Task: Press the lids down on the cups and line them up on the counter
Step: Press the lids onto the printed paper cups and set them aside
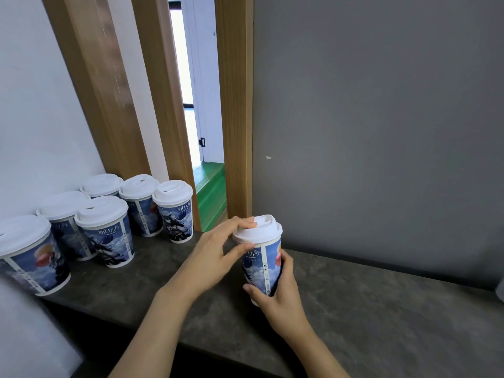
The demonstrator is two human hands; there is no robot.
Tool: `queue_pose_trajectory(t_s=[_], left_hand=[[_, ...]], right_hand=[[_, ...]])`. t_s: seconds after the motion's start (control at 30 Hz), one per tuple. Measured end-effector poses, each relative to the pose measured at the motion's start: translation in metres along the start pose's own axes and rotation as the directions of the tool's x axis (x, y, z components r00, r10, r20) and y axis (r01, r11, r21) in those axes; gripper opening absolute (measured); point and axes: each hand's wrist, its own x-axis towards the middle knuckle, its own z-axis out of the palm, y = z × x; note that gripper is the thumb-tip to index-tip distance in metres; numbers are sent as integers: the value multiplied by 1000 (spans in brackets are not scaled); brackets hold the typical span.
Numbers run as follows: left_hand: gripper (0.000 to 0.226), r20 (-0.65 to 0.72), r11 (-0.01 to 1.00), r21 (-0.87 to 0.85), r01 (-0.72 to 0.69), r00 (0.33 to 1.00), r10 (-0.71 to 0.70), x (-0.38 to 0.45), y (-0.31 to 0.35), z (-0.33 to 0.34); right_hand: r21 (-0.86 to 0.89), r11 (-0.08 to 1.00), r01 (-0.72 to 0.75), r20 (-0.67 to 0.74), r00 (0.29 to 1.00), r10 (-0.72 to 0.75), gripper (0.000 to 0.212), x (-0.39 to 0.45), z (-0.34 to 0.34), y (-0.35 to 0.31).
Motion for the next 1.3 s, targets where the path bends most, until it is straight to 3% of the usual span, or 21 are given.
queue_pose_trajectory(t_s=[0.2, 0.67, 0.87, 1.07, 1.3], left_hand=[[33, 24, 993, -98, -60, 998, 63, 9, 19, 24], [40, 116, 918, -331, -218, 956, 269, 36, 105, 171], [44, 131, 873, -344, -346, 903, 410, 34, 159, 241], [58, 120, 861, -313, -401, 883, 454, 36, 207, 299], [47, 31, 860, -217, -462, 877, 479, 38, 240, 341]], right_hand=[[-8, 997, -72, -151, 986, 70, 68, -5, -17, 11], [-48, 981, -191, -432, 889, 152, 65, -61, -174, 15], [-65, 972, -224, -578, 803, 147, 61, -94, -245, 16], [-161, 959, -234, -704, 708, 55, 65, -123, -310, 20], [-143, 953, -269, -731, 677, 81, 67, -133, -365, 29]])
